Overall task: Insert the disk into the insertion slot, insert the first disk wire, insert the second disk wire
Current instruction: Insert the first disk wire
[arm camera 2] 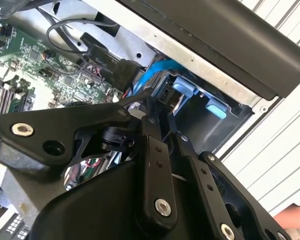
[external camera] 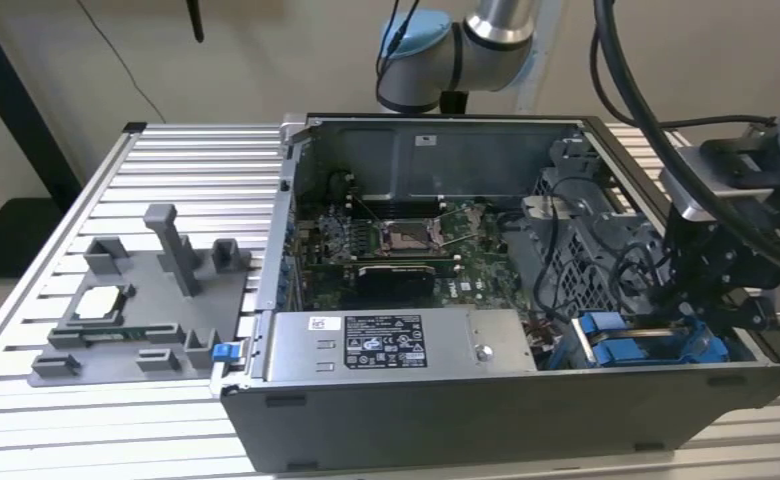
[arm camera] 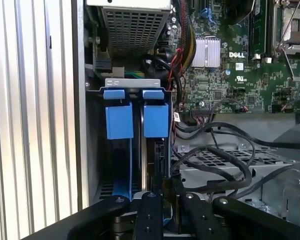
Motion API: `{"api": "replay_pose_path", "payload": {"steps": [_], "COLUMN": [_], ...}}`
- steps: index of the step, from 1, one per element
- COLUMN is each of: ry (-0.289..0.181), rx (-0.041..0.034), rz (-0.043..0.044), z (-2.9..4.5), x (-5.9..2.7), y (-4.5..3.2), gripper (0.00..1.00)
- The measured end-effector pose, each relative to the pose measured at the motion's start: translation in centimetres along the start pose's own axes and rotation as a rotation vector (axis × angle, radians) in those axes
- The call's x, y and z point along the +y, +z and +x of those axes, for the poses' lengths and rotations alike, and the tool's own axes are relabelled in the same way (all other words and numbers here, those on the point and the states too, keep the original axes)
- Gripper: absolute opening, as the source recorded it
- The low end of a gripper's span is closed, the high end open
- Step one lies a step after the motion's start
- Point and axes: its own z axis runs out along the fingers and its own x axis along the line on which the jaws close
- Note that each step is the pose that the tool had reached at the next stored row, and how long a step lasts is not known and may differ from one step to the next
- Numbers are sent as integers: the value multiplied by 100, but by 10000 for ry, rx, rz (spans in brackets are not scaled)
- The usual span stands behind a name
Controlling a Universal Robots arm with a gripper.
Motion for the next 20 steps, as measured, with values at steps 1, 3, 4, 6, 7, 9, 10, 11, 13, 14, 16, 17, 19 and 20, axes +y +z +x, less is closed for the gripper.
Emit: {"api": "replay_pose_path", "payload": {"steps": [1, 3, 4, 6, 7, 9, 10, 11, 13, 14, 16, 17, 19, 20], "ry": [-10, -32, -42, -62, -68, -78, -80, -81, -82, -82, -82, -81, -82, -81], "rx": [0, -1, -4, -1, 0, 2, 12, 24, 18, 10, -12, -15, -2, -4], "rz": [-1, -4, -7, -10, -9, -11, -11, -11, -12, -11, -15, -17, -17, -16], "z": [0, 0, 2, 2, 3, 7, 9, 11, 13, 13, 13, 10, 1, -3], "x": [-4, -14, -20, -27, -27, -28, -28, -28, -28, -28, -28, -27, -22, -19], "y": [1, 3, 5, 5, 9, 43, 57, 70, 86, 87, 73, 51, -11, -41], "gripper": [0, 0, 0, 0, 0, 0, 0, 0, 0, 0, 100, 100, 100, 100]}}
